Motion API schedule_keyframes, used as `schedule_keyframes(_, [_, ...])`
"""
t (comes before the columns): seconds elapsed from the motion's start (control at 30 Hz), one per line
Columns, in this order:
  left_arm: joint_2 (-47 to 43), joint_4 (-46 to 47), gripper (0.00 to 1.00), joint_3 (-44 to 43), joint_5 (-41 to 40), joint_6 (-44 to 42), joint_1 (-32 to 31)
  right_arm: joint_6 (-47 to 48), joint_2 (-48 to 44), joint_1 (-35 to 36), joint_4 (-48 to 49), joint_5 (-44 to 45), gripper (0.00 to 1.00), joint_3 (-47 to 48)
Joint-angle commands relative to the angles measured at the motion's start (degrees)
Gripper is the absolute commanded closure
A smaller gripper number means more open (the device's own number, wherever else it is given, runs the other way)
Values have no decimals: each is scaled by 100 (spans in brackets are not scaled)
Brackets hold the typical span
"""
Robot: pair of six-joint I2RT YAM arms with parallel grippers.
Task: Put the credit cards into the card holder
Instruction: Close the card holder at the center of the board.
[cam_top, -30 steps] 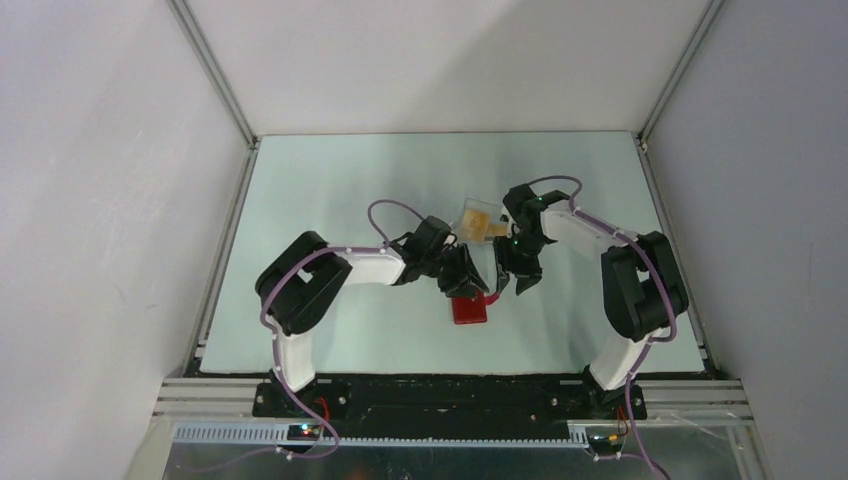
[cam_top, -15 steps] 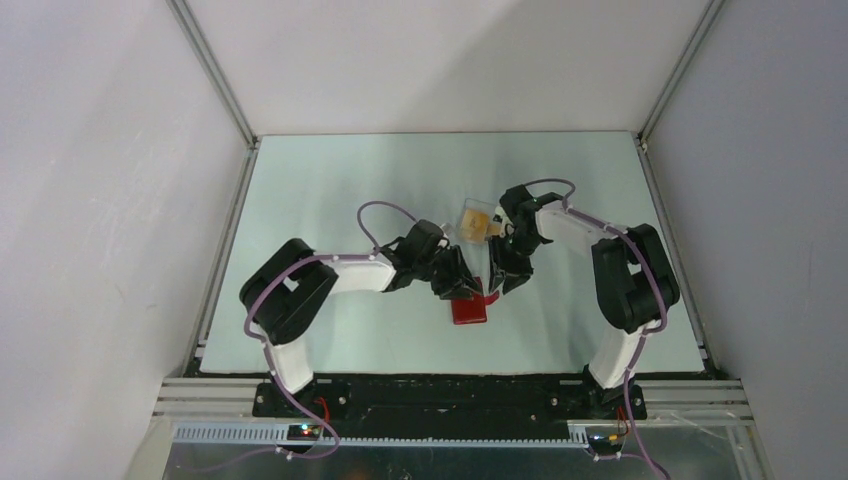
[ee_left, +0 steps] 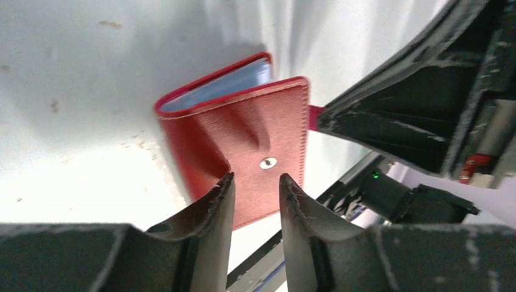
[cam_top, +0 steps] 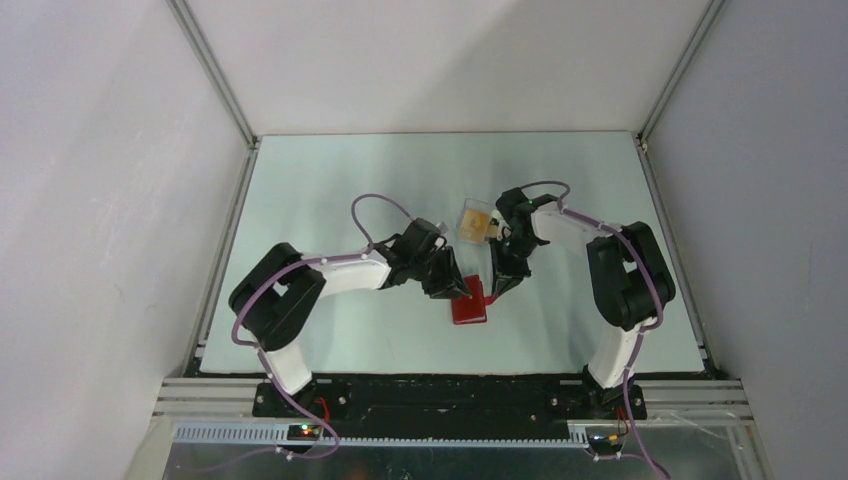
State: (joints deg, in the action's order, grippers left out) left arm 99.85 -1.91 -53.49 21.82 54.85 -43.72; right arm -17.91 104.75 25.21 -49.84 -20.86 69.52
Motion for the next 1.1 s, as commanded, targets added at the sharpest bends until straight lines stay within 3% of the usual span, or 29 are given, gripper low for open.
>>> schedule_keyframes(0.0, [-11,-538,65,-165,-284,-414,39,44,80,59,-40,106,85,27])
schedule_keyframes(0.13, [218,-527,71,-274,-246,-426,18,36,91,62,-23,129,85,27])
schedule_keyframes(0.3, [343,-521,80,-345,-234,-472,17,46,70,58,-11,83,100,27])
schedule_keyframes(0.63, [504,-566,95,-358,-252,-492,9,19,-123,117,-162,-311,100,323])
schedule_keyframes(0.97, [597,-643,99,-465,-239,-521,-45,-157,248,630,-241,-270,100,837])
schedule_keyframes(1.07, [607,-656,99,-474,-237,-519,-42,-279,372,805,-132,-254,96,848])
